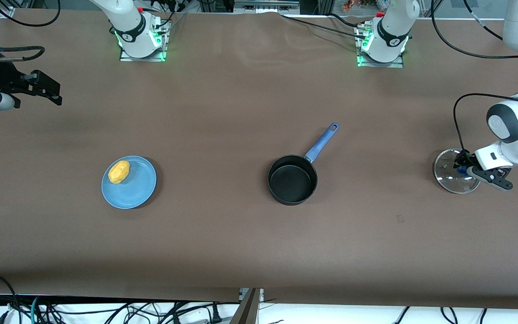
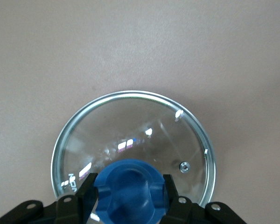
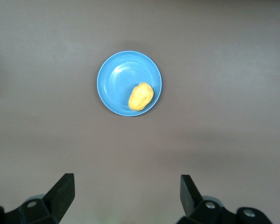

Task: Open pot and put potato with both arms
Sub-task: 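Reach the right gripper to the yellow potato while the left gripper releases the lid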

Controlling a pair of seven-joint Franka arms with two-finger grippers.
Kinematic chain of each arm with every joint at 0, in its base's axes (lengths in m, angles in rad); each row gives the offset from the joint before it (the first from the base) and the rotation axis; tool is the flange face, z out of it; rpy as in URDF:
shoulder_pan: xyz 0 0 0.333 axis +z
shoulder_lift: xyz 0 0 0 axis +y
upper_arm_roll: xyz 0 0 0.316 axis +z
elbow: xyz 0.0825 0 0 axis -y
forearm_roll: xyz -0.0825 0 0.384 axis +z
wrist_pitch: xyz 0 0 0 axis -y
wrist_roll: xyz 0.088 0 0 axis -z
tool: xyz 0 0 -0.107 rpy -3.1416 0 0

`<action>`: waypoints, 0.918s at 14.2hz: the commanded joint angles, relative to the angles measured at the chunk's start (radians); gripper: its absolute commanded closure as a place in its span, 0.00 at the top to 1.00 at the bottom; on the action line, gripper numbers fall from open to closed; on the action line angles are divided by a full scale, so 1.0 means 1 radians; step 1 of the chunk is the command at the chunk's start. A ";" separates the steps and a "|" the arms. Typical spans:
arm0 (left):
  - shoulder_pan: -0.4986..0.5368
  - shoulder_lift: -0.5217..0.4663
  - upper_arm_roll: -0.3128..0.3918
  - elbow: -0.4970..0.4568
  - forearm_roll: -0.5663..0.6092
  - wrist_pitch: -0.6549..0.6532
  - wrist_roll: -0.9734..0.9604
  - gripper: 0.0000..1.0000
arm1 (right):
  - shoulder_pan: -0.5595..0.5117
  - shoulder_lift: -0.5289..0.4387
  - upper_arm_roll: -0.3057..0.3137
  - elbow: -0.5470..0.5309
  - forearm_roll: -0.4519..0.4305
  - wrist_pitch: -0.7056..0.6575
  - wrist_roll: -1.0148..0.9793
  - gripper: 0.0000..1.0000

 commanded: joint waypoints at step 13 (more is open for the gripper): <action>-0.009 -0.038 -0.010 0.123 -0.038 -0.208 0.009 1.00 | -0.044 0.430 -0.022 -0.149 -0.004 0.344 0.086 1.00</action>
